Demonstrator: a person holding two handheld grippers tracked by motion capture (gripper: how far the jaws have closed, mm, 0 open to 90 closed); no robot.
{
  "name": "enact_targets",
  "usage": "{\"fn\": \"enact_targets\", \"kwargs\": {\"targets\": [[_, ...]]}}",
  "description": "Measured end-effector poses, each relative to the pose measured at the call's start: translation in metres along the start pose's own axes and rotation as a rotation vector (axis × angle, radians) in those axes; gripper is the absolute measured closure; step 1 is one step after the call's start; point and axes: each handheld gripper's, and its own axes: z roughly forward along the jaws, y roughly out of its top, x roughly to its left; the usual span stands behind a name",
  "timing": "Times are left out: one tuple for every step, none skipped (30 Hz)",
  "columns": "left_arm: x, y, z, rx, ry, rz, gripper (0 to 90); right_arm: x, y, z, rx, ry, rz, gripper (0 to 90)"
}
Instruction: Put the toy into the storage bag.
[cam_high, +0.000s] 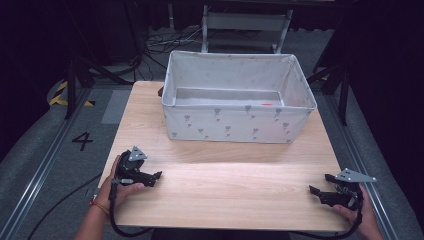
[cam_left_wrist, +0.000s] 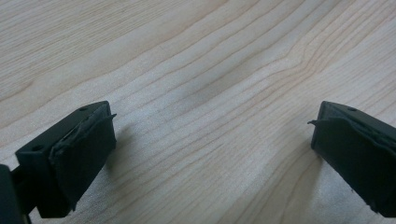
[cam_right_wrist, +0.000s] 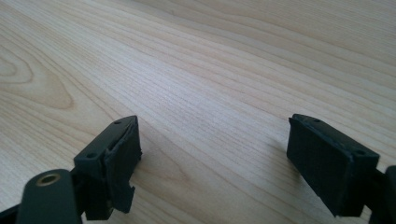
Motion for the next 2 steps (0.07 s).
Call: {"fn": "enact_targets", "kwargs": {"targets": [[0.0002, 0.0, -0.0002, 0.003, 0.0, 0.004, 0.2, 0.0, 0.0, 0.0, 0.0, 0.0, 0.0, 17.9], [0.0, 0.0, 0.0, 0.0, 0.001, 0.001, 0.2, -0.0001, 0.0, 0.0, 0.0, -0.001, 0.001, 17.9]]}}
